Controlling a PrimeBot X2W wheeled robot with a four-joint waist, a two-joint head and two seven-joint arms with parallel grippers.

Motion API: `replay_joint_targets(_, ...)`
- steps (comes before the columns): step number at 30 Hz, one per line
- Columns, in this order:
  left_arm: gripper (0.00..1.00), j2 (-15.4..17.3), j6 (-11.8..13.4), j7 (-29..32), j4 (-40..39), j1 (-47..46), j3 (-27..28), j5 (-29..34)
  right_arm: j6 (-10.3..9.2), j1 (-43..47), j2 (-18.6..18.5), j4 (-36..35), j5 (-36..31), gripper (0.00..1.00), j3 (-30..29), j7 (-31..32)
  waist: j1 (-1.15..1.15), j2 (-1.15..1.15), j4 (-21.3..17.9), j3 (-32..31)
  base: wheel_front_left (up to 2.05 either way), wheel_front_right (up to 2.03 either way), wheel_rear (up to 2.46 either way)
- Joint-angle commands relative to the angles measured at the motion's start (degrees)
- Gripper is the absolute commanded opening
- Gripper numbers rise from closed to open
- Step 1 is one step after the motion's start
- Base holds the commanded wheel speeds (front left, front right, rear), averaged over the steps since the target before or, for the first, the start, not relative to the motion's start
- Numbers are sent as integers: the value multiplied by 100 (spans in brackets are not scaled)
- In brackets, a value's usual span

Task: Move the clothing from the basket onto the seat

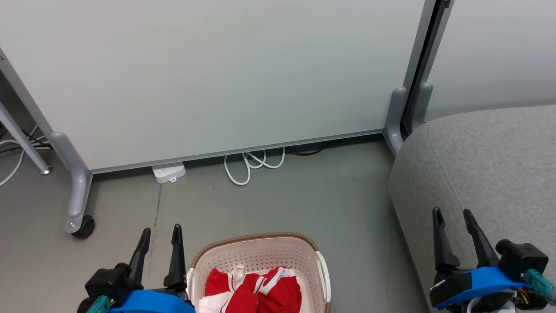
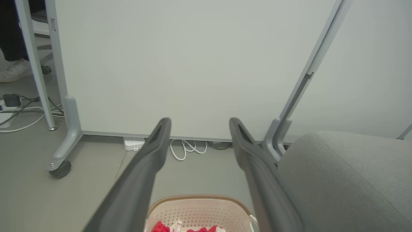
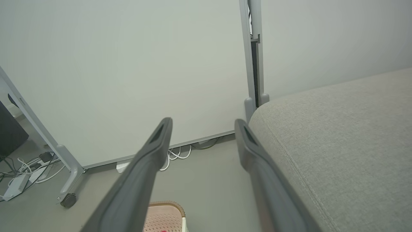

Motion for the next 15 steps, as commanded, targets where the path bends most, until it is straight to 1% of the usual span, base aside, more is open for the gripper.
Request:
replay_joint_targets(1,100,27,31,-60,0,-68,-7,112,0,26,-31,-56,-140,100,-13,-52,0,0,3,-5,0,0,0)
replay_joint_targets(15,100,33,113,-201,-15,-37,-111,613,-1,101,-35,-118,-750,100,-12,-154,0,0,13,-30,0,0,0)
